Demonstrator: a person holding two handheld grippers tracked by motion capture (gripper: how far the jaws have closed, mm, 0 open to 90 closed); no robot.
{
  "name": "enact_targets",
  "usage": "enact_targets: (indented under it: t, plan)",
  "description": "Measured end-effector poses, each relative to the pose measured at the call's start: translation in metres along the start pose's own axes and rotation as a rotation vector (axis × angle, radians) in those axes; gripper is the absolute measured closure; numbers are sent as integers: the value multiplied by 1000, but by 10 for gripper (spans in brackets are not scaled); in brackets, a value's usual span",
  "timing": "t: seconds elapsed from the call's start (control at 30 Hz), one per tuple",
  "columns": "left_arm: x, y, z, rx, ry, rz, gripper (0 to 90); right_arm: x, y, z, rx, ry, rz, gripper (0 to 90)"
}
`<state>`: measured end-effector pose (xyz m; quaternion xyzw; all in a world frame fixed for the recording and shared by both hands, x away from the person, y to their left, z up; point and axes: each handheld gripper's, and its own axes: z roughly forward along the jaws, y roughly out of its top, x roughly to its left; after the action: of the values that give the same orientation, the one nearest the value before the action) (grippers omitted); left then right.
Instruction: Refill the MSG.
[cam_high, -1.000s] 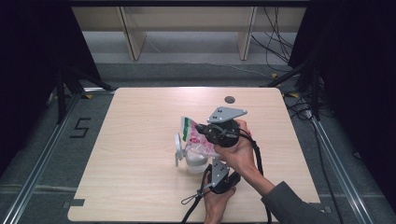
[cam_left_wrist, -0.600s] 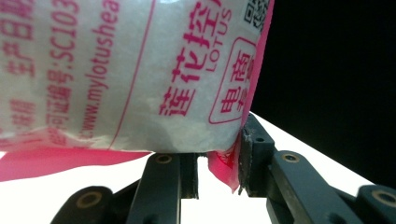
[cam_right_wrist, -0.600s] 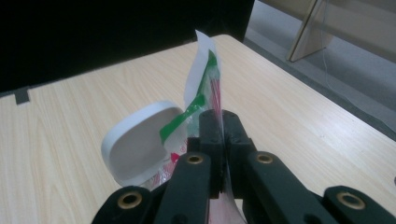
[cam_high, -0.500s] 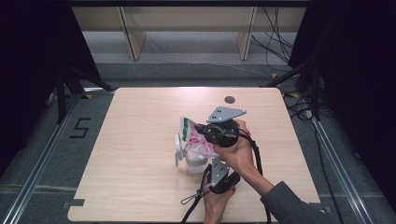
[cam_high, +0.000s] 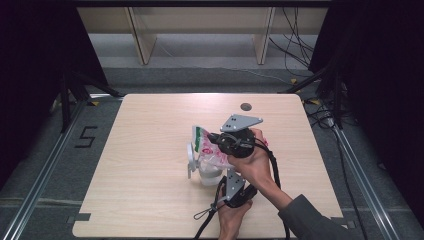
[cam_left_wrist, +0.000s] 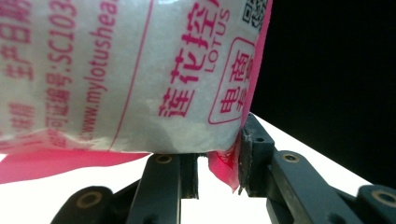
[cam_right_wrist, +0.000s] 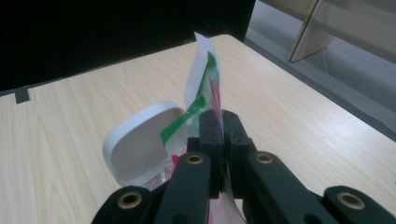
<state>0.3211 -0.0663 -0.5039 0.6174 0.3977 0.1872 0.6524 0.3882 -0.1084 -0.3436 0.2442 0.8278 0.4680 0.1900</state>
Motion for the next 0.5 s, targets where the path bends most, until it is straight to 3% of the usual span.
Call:
enact_targets:
  t: [0.1, 0.5]
  plan:
    - [0, -1, 1, -11, -14, -1, 717, 0, -1, 1, 6, 6, 6, 897]
    - [0, 0, 0, -3, -6, 2, 718, 1, -1, 0, 9, 6, 19, 897]
